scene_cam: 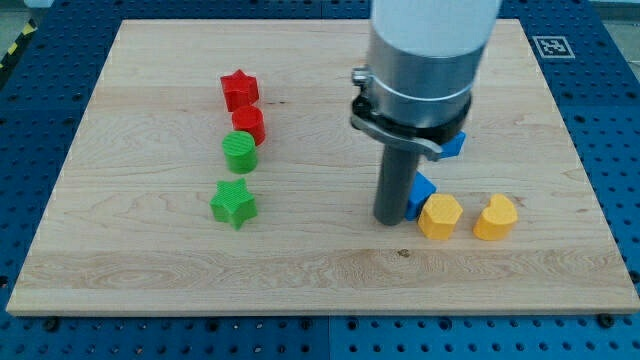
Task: Move the yellow heart closer to the yellow hexagon
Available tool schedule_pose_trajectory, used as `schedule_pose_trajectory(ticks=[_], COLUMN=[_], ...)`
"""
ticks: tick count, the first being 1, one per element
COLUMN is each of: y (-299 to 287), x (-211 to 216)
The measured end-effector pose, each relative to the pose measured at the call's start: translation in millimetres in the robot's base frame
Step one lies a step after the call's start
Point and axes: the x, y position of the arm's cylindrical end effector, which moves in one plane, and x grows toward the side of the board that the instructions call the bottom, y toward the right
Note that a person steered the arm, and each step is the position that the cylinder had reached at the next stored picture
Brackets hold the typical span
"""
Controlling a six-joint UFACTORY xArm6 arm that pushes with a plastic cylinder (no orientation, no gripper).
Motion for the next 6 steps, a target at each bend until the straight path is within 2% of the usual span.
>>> schedule_pose_trajectory(ticks=[2, 4, 6], y=[54.4, 66.3, 60.7], x=[-20.4, -44.8, -41.6])
